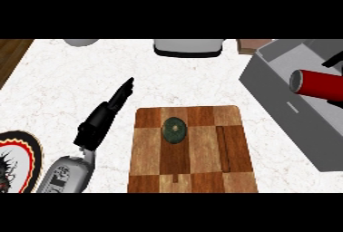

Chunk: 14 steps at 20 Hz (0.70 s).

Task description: Pick the can from the cutting board and place it in the cardboard box

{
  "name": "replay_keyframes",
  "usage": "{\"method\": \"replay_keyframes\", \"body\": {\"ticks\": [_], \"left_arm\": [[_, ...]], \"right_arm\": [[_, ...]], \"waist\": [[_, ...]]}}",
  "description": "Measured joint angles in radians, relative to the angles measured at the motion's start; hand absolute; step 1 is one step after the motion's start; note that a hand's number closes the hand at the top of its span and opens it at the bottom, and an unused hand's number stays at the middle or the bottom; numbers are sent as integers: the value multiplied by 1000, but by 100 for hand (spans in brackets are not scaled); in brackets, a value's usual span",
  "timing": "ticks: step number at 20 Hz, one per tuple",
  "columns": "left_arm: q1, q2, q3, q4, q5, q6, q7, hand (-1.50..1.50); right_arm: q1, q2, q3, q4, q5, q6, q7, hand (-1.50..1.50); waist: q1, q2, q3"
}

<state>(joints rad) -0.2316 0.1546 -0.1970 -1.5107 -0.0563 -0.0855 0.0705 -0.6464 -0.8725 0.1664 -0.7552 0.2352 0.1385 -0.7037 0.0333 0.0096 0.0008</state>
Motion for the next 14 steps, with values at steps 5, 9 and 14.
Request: {"method": "replay_keyframes", "body": {"ticks": [5,9,14], "left_arm": [[-6,2,17,6,-3,-7,2,0],[-10,0,23,9,-6,-9,6,0],[2,-1,23,10,-10,-11,-7,0]], "right_arm": [[-77,66,3,175,42,62,-45,-150],[-115,102,-56,271,-10,129,-107,-150],[-166,105,-189,369,-156,232,-77,-150]], "waist": [[-2,0,0],[-4,0,1],[-2,2,2]]}}
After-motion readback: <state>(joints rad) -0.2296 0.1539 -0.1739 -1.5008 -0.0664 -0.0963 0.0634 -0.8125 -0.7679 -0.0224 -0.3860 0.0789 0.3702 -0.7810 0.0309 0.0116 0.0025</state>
